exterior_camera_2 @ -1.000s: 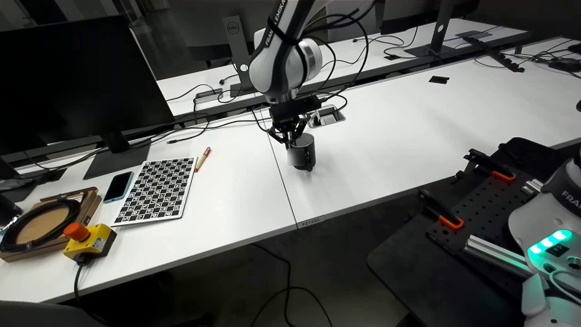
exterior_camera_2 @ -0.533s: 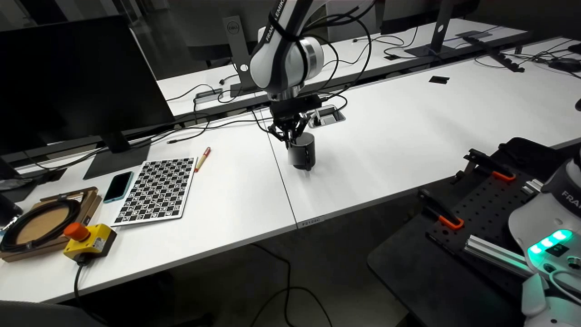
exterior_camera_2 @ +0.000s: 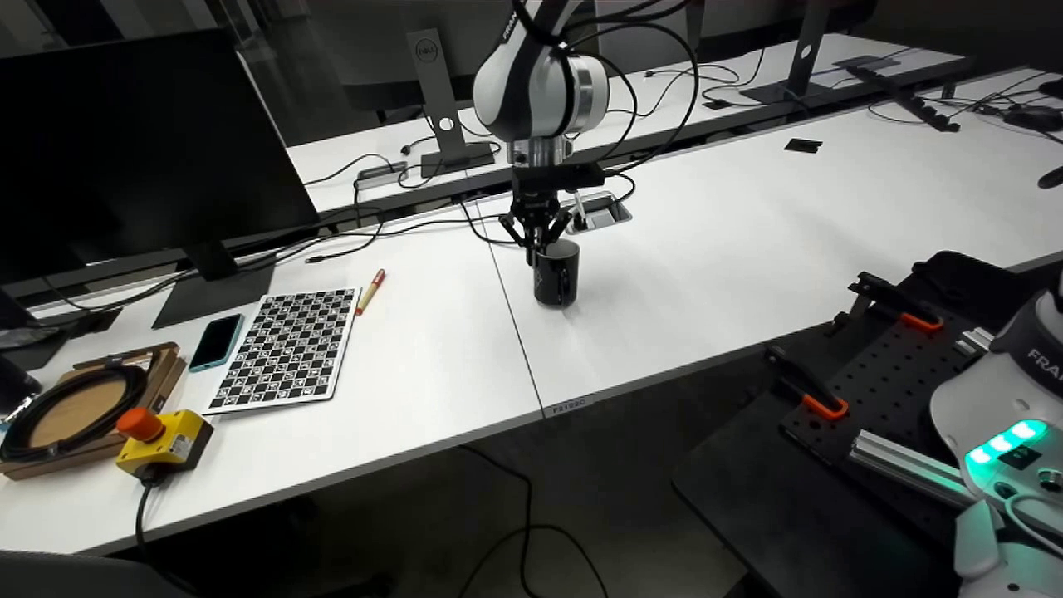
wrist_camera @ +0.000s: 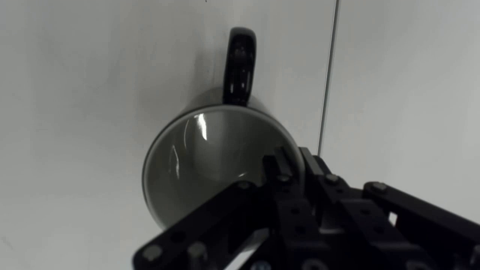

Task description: Place the black mug on its side

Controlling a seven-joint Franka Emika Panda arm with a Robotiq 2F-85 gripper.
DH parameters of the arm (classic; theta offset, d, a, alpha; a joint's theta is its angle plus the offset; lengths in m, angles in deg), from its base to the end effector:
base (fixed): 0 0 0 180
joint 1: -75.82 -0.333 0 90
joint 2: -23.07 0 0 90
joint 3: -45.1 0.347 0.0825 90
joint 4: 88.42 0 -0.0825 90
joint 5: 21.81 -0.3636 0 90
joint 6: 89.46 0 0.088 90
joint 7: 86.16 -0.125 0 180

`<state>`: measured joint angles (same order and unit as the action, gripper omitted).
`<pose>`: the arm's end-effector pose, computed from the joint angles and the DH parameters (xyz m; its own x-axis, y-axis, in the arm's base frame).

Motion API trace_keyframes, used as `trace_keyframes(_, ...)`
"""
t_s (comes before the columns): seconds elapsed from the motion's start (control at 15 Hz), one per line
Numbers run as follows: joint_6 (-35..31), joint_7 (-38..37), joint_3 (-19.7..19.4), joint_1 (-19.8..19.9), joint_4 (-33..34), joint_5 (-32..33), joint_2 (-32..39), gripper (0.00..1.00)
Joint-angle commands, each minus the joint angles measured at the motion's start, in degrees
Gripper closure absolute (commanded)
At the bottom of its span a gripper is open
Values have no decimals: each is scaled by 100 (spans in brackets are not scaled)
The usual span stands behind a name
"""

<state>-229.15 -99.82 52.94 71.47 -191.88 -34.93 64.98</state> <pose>0.6304 0.1332 0.1550 0.9613 -0.2176 -0.1691 -0.2476 -0.9514 -0.1833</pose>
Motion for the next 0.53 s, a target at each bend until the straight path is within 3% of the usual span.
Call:
trace_keyframes(0.0,88,1078,608,575,243,-751,344,98)
trace_keyframes(0.27,462,1960,1033,987,402,-1377,536,98)
trace_keyframes(0.47,840,2287,1117,1066,583,-1670,712,98)
